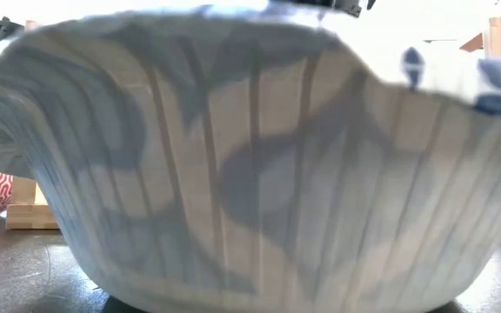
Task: Place and stack bowls onto a shelf
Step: Put the top right white bowl on the shelf
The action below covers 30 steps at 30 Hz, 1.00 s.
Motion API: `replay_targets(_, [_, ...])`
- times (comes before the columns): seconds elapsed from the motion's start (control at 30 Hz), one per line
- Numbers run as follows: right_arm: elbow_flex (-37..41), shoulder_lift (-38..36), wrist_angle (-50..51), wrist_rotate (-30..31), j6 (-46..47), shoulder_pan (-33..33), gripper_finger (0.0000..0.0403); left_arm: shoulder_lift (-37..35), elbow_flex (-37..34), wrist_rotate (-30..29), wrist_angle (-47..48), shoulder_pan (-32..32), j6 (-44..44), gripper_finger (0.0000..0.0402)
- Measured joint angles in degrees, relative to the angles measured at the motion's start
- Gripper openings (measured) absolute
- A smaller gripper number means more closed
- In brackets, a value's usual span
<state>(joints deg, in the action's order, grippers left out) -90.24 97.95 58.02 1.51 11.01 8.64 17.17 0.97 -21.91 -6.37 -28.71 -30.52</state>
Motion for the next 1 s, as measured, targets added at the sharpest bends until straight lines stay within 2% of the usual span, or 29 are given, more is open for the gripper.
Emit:
replay_targets(0.17, [3.2,0.1,-0.3,0.2,2.7,3.4,0.0008,0.0,0.0,0.0,0.0,0.0,0.0,0.0033])
replay_targets(0.27, [5.6,0.3,-0.9,2.4,3.8,4.6,0.0008,0.0,0.0,0.0,0.0,0.0,0.0,0.0033])
replay_targets(0.53, [12.1,0.3,-4.4,3.1,8.7,5.0,0.0009,0.0,0.0,0.0,0.0,0.0,0.0,0.0033])
replay_targets(0.77, [16.2,0.3,-7.6,2.1,8.8,5.0,0.0009,0.0,0.0,0.0,0.0,0.0,0.0,0.0033])
replay_targets(0.87, [16.3,0.3,-9.7,-0.1,8.5,5.0,0.0017,0.0,0.0,0.0,0.0,0.0,0.0,0.0033])
replay_targets(1.0, [15.6,0.3,-9.6,-1.2,7.9,5.0,0.0047,0.0,0.0,0.0,0.0,0.0,0.0,0.0033])
